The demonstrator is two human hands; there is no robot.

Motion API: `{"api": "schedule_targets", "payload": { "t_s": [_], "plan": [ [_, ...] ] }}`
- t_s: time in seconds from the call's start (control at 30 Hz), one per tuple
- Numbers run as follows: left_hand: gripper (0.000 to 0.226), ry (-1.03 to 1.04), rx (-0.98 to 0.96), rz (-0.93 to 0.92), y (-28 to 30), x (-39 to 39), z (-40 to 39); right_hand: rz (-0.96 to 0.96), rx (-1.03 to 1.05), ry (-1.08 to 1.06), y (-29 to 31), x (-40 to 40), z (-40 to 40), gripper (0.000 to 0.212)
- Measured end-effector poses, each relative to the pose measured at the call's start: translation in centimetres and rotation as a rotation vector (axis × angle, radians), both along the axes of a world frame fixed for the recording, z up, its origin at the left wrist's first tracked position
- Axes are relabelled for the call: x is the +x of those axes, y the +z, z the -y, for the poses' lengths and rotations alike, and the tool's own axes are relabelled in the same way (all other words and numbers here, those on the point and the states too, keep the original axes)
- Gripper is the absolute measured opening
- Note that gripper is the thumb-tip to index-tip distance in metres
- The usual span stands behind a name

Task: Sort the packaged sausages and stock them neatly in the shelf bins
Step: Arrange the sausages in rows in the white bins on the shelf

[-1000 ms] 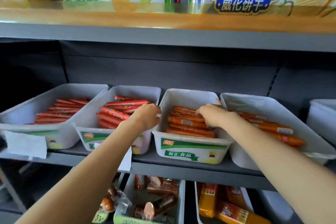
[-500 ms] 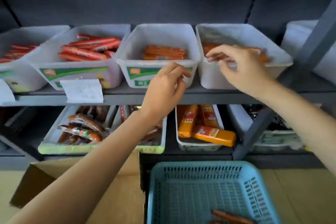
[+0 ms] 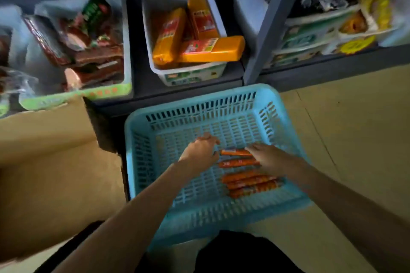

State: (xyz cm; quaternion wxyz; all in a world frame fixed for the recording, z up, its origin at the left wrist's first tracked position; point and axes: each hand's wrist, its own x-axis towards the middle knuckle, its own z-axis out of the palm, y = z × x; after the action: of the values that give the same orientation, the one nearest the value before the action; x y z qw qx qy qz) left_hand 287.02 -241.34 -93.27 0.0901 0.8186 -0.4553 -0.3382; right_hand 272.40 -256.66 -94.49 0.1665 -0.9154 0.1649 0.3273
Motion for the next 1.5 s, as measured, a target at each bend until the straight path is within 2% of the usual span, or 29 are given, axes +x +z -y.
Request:
{"api": "schedule_targets", "payload": {
  "t_s": [0.13,0.2,0.33,0.4,0.47,0.57,0.67,0.77,0.9,0.97,1.07,1.27,1.33,1.43,1.5],
  "plan": [
    [0.04,-0.004,0.005,-0.017,-4.7,-3.2,-1.4,0.042,-0.26,0.178,-4.2,0.0,-1.0,0.061],
    [0.04,-0.001,-0.004,-0.029,-6.1,-4.1,-2.0,0.063,-0.271,0.258,-4.9,0.7,-0.6,0.055],
    [0.044,-0.063,0.011,-0.057,-7.5,-4.8,-2.1,0.021,-0.208,0.255,-5.5,2.0,-0.3,0.048],
    [0.049,-0.135,0.044,-0.053,-7.7,-5.2,-1.5,0.024,-0.276,0.205,-5.7,2.0,-0.4,0.043],
    [0.057,-0.206,0.054,-0.046,-7.8,-5.7,-0.7,0.085,-0.349,0.049,-4.8,2.2,0.7,0.038],
    [0.071,-0.332,0.069,-0.009,-8.1,-7.2,0.7,0.205,-0.324,-0.176,-2.5,2.1,2.7,0.041],
    [0.075,-0.418,0.111,0.14,-8.1,-9.0,2.1,0.222,-0.272,-0.227,-1.2,1.8,3.8,0.046],
    [0.078,-0.384,0.178,0.21,-7.3,-10.1,3.3,0.153,-0.25,-0.206,-1.2,1.0,3.8,0.043],
    [0.059,-0.36,0.176,0.256,-6.1,-8.9,4.7,0.09,-0.219,-0.188,-0.9,0.3,3.4,0.036],
    [0.061,-0.363,0.197,0.215,-5.7,-7.7,5.0,0.079,-0.208,-0.204,-0.5,0.5,3.3,0.038],
    [0.077,-0.416,0.229,0.171,-6.2,-7.0,4.4,0.082,-0.2,-0.222,0.0,1.1,3.2,0.039],
    [0.067,-0.366,0.187,0.14,-7.6,-8.5,2.9,0.08,-0.156,-0.249,0.2,1.6,2.8,0.035],
    [0.06,-0.294,0.181,0.037,-7.3,-7.7,3.1,0.084,-0.125,-0.276,0.0,1.4,2.6,0.034],
    [0.042,-0.169,0.148,-0.234,-5.4,-4.8,2.8,0.107,-0.083,-0.305,0.5,1.6,2.4,0.032],
    [0.03,-0.101,0.141,-0.342,-2.9,-1.9,2.1,0.155,-0.04,-0.303,1.6,2.4,2.1,0.039]
  ]
}}
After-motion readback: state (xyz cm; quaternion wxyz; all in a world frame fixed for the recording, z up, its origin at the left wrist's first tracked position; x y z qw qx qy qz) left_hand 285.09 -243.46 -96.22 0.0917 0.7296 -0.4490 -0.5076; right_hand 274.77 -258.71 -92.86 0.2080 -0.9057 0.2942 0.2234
